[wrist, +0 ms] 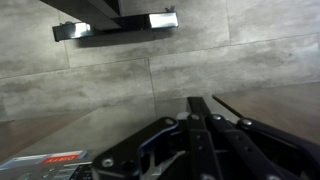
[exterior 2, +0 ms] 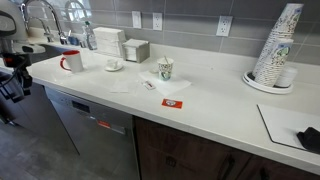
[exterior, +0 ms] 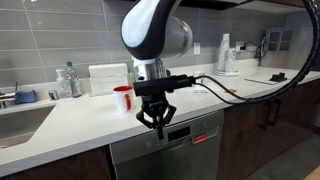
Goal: Press the big button on the left side of the dishwasher
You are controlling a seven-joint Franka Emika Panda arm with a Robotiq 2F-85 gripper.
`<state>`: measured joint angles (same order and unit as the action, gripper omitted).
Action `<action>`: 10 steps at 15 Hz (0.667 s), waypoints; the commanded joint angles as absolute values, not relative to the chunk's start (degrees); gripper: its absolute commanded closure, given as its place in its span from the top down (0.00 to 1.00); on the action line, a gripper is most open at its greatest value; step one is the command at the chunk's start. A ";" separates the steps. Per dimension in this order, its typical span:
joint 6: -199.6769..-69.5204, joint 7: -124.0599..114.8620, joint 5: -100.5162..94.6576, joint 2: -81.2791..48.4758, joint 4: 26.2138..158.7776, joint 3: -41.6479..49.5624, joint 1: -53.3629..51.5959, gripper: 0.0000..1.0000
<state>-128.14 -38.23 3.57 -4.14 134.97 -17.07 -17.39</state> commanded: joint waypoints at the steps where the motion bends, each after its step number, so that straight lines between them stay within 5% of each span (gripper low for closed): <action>1: -127.19 -48.15 -9.94 -7.79 133.57 -16.61 -19.83 0.00; 10: -128.94 -47.09 -9.33 -7.86 134.04 -16.46 -19.78 0.00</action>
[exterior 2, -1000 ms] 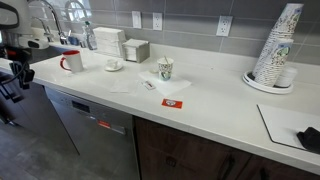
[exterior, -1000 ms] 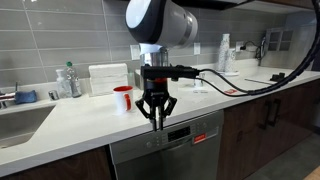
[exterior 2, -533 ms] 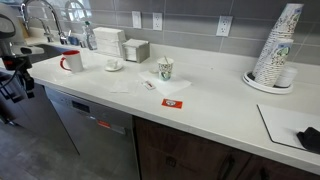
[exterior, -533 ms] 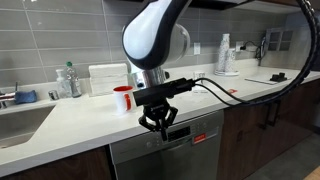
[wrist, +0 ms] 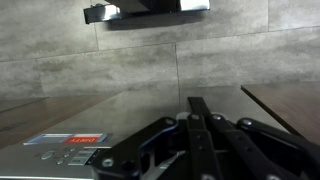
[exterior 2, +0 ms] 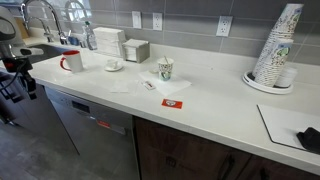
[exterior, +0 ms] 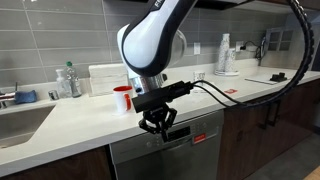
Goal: Press the big button on the left side of the dishwasher
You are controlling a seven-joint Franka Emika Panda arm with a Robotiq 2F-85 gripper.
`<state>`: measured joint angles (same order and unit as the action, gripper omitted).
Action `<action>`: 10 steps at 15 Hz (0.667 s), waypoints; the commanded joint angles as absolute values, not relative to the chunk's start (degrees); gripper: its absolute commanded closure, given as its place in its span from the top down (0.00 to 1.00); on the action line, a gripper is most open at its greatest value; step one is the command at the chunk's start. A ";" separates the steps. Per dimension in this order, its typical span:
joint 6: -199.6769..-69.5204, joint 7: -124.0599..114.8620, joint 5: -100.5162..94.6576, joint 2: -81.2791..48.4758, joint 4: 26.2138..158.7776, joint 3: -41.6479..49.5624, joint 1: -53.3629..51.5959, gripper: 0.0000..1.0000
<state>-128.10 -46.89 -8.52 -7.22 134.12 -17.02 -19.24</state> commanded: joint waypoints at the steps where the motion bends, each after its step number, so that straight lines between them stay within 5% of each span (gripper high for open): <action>1: -129.24 -47.43 -10.29 -7.96 134.16 -16.39 -19.92 0.00; 10: -141.06 -45.20 -16.58 -11.78 135.78 -15.90 -20.76 0.00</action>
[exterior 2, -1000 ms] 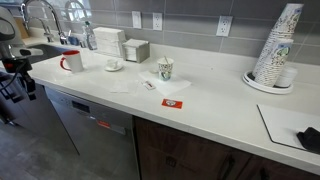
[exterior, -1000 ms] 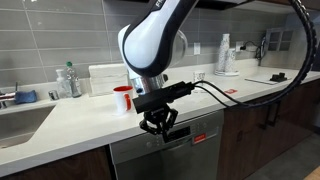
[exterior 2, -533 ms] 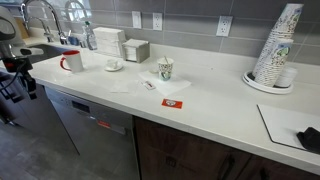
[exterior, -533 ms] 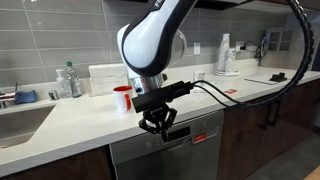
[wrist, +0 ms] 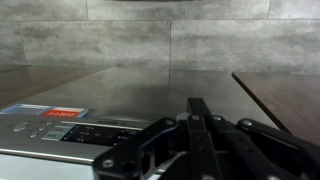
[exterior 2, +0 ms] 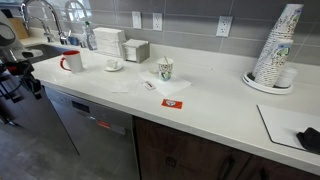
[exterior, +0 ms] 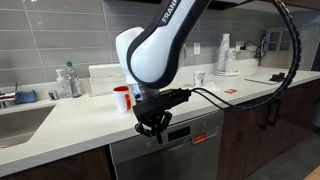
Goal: Press the big button on the left side of the dishwasher
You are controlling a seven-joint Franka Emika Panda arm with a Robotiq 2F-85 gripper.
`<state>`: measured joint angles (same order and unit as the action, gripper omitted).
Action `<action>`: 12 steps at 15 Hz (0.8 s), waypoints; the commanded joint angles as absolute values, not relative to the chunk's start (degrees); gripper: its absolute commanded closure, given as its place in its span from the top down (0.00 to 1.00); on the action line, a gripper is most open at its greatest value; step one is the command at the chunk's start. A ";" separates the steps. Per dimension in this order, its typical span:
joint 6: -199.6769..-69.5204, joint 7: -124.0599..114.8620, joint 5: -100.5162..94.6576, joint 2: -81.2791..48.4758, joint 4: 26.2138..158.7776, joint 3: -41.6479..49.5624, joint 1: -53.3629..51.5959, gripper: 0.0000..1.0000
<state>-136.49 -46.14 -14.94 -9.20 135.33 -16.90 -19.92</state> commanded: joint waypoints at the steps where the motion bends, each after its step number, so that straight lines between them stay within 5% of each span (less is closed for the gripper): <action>1: -142.61 -45.41 -17.07 -12.45 135.85 -15.56 -21.02 0.00; 12: -151.90 -48.88 -25.73 -18.08 134.33 -8.50 -25.58 0.00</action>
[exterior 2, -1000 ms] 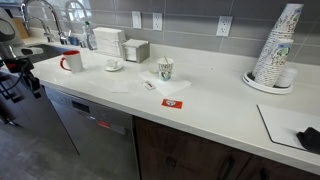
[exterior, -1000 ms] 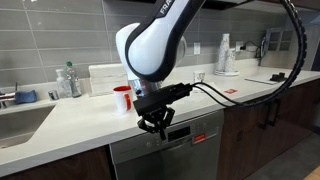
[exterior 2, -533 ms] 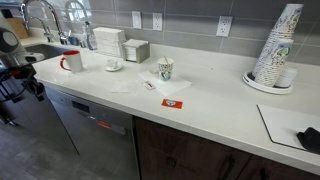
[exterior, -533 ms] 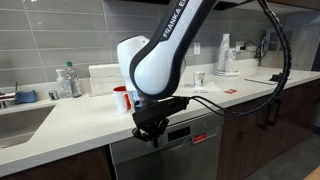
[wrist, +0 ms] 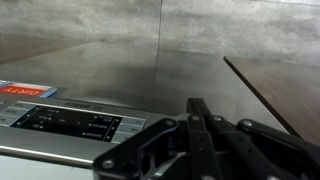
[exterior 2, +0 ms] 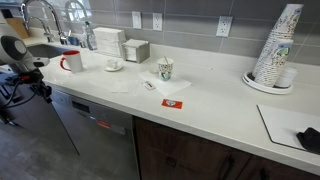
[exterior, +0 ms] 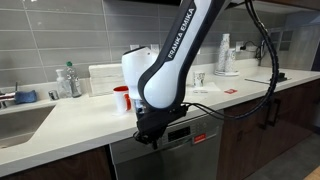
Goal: Press the big button on the left side of the dishwasher
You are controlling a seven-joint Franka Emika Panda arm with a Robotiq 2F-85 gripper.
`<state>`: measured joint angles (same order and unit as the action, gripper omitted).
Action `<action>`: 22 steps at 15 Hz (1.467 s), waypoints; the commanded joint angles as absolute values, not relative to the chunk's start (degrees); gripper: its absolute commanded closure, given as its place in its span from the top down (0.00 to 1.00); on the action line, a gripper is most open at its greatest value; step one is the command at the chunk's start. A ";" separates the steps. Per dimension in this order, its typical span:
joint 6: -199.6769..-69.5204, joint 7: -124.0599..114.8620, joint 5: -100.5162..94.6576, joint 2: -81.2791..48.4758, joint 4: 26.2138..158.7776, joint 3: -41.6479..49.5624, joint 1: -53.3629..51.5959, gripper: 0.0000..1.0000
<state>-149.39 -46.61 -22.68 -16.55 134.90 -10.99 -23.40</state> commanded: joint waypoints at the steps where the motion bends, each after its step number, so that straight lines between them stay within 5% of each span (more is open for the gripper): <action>1: -152.92 -49.12 -26.24 -18.38 134.32 -7.98 -25.92 0.00; 22: -156.45 -53.82 -32.36 -23.73 130.16 -0.70 -32.26 0.00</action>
<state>-155.04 -51.58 -30.12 -22.16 131.04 -2.37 -30.86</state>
